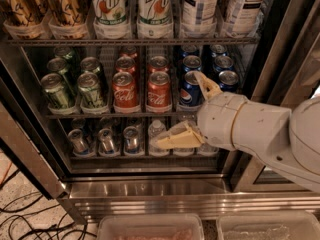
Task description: Pick blue plastic bottle from top shelf of fridge
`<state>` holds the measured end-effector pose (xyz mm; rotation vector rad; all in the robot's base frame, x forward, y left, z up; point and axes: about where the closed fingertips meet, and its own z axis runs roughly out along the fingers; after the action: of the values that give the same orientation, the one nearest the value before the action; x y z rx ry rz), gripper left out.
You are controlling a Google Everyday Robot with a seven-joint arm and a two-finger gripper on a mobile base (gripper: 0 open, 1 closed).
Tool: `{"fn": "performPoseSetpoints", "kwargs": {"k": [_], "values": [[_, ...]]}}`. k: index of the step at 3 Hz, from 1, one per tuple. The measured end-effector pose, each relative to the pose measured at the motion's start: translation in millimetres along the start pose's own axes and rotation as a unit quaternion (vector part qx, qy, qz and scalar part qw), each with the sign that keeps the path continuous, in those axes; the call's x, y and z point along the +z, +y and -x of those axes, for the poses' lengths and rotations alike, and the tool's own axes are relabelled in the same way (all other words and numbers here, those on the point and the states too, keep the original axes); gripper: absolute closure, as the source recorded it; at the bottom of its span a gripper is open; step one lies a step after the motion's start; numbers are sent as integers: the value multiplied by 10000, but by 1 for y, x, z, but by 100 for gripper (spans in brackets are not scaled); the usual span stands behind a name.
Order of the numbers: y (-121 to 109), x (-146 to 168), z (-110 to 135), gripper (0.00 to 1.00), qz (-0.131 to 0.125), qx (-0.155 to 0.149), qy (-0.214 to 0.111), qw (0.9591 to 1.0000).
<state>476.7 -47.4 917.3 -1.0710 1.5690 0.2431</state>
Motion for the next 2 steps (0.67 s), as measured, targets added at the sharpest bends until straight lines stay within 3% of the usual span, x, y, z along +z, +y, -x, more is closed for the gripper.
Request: {"fn": "performPoseSetpoints", "kwargs": {"k": [1, 2], "values": [[-3, 1, -3, 0, -217, 136, 21, 9997], [-5, 2, -5, 0, -761, 573, 12, 9955]]}}
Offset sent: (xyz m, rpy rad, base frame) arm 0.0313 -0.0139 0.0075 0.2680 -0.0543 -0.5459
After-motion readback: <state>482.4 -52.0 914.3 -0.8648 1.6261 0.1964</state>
